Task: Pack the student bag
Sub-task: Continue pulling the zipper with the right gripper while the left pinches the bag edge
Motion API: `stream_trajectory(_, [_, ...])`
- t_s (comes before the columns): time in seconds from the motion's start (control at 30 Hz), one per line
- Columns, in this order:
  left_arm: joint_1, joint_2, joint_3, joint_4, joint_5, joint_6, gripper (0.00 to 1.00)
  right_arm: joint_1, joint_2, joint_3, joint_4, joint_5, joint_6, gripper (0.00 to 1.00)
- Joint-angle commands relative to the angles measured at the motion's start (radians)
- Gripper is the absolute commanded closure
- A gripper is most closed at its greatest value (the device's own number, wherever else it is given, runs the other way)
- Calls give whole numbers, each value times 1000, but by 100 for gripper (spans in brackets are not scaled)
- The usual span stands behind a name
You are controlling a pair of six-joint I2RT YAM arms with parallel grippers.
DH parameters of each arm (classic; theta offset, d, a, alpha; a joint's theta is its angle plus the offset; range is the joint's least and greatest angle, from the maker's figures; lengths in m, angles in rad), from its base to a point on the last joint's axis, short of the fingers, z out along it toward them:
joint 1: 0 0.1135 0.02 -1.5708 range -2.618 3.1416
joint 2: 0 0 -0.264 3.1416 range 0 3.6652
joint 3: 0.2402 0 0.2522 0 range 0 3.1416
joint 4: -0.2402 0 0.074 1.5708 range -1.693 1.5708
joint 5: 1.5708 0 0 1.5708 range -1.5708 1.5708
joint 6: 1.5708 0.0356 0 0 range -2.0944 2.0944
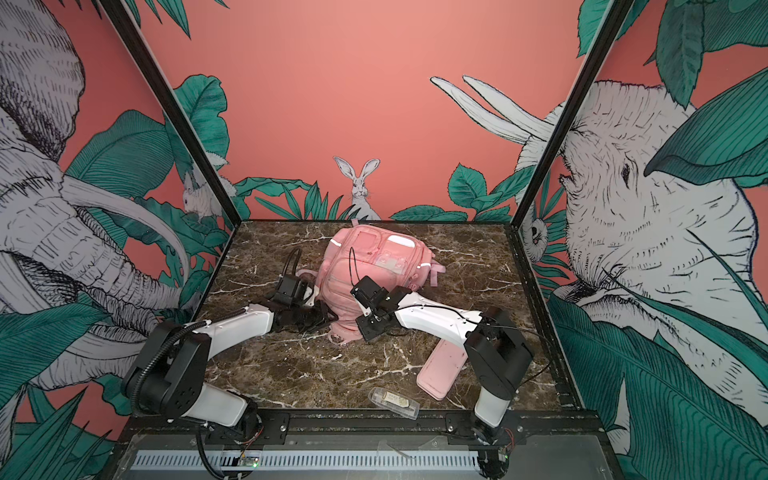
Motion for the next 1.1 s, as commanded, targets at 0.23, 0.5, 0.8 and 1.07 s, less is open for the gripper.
stream_trajectory(0.23, [51,1,98,-121,-67,156,100,-51,-7,-26,-66,32,-36,100])
stream_trajectory(0.5, [114,-24,136,-221,-75,253,100,-222,-31,-85,-64,11,-55,100])
stream_trajectory(0.8, [133,-35,129,-243,-61,289,100,-398,16,-86,-54,18,-92,100])
stream_trajectory(1.07, [138,-39,123,-259,-41,316,100,-498,59,-46,-28,19,-94,100])
